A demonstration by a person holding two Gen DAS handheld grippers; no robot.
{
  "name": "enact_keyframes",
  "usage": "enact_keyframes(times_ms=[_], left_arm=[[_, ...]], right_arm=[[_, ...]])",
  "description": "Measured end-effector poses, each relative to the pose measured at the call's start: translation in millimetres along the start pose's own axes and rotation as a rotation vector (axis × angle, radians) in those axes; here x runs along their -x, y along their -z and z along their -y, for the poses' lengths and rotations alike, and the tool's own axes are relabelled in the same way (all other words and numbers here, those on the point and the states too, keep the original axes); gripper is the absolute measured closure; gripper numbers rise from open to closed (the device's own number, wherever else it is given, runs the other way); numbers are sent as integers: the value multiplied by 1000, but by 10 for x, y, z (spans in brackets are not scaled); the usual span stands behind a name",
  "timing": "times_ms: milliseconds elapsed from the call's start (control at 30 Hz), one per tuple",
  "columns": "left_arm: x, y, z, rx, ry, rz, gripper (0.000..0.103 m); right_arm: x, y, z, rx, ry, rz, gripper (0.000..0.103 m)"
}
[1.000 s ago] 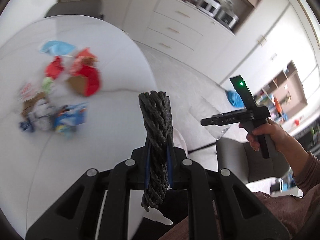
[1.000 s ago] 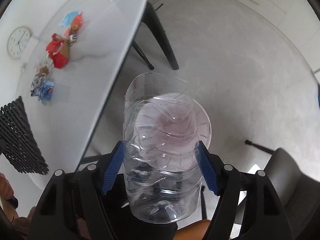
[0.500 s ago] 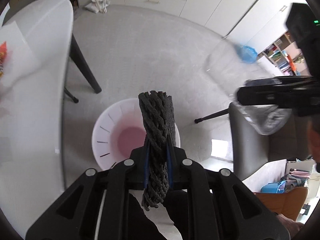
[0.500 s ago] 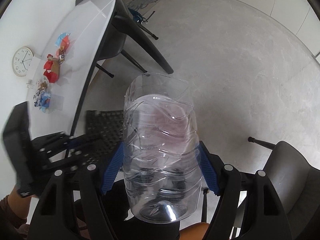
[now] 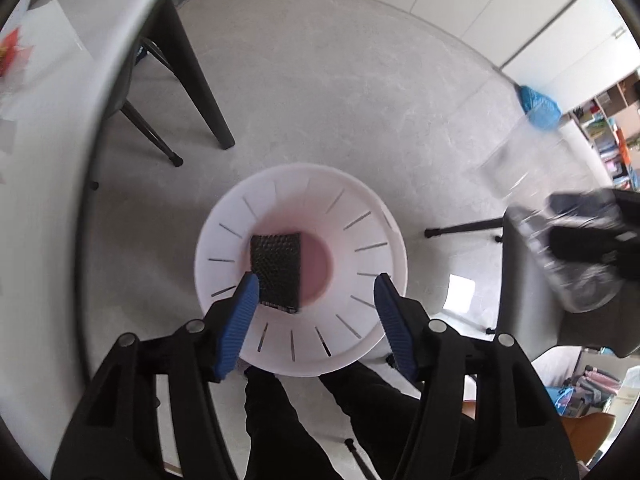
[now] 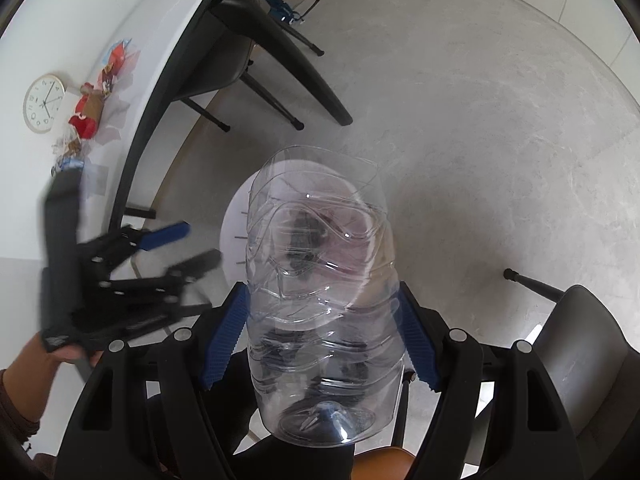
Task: Collect trash
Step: 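Carry both items over the wastebasket and open both grippers to drop them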
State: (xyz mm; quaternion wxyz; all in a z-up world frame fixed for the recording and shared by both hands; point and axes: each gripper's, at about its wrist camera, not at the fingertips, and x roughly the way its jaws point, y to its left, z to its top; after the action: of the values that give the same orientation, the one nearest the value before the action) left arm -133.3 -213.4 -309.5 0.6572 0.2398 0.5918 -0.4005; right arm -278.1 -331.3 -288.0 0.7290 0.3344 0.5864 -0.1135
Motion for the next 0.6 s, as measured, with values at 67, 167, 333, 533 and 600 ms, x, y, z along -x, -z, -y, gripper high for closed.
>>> enact_keyframes(times_ms=[67,167,333,533,600], left_arm=[[341,13,-39,28,14,47,34],[834,71,-99,61,17,115,24],[1538,259,-297,121,-32,203,16],[2120,492,-733,262,-114,265,13],[2292,602,-893,313,-136,294,12]], right_arm=[[-96,-4,-36,16,-13,-5,29],[-328,-30,-179,63,-29,-12,29],[-882,-101,-403,116,-26,-48,17],[-913,-221,-565,124,40,-39,12],[-646,-253,-622,134,42,1,12]])
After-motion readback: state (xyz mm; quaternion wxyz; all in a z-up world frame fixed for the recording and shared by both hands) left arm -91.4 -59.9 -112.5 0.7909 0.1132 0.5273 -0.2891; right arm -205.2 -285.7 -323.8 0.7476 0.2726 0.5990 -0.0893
